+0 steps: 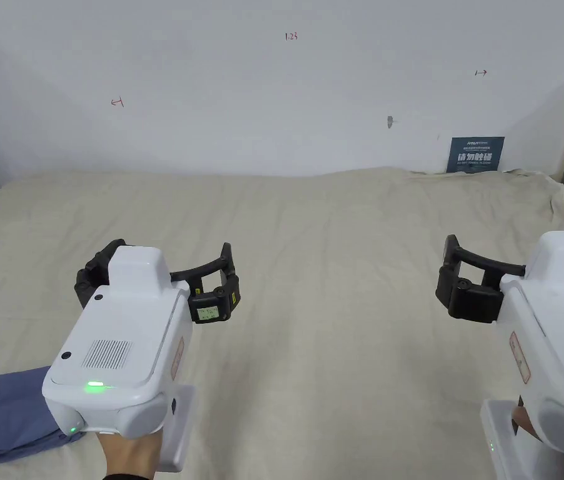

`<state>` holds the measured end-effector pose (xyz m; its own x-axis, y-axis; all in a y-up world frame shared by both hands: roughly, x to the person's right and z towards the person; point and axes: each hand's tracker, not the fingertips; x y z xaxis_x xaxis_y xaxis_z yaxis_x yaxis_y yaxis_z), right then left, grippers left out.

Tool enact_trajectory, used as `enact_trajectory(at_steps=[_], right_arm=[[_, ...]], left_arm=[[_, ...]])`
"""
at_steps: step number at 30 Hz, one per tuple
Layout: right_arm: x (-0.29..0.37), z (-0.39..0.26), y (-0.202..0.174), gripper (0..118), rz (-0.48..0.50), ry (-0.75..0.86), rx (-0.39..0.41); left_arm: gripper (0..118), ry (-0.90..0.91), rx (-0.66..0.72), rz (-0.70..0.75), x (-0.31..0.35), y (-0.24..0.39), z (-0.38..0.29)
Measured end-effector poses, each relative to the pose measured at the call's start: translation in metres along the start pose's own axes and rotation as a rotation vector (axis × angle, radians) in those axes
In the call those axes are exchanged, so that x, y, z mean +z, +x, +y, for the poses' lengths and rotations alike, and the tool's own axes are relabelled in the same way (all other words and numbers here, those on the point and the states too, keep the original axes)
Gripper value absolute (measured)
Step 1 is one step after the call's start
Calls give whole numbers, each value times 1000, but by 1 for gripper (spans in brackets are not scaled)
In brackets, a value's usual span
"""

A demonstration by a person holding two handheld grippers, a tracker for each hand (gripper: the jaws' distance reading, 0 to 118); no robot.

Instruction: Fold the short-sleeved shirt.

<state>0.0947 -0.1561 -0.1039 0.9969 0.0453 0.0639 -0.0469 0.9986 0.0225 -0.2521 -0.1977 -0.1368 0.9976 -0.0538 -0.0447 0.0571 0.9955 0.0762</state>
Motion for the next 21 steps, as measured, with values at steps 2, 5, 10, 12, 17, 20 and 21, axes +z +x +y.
enact_trajectory(at_steps=[2, 5, 10, 12, 17, 20, 21], right_arm=[[0, 0, 0, 118, -1, -1, 0], [-5, -8, 6, 118, 0, -4, 0], [-7, -10, 8, 118, 0, -8, 0], [-3, -6, 3, 118, 1, -8, 1], [-2, -4, 1, 118, 5, -4, 2], [-2, -4, 1, 118, 9, -3, -2], [-2, -4, 1, 118, 8, -4, -1]], left_arm=[[118, -2, -5, -3, 0, 0, 0], [118, -2, -7, -4, 0, 0, 0], [118, -4, -4, -3, 1, 0, 0], [118, -2, -4, -3, 1, 0, 0], [118, 3, -7, -5, 1, -1, 1], [118, 6, -10, -6, 2, -1, 1], [118, 7, -9, -7, 2, -1, 1]])
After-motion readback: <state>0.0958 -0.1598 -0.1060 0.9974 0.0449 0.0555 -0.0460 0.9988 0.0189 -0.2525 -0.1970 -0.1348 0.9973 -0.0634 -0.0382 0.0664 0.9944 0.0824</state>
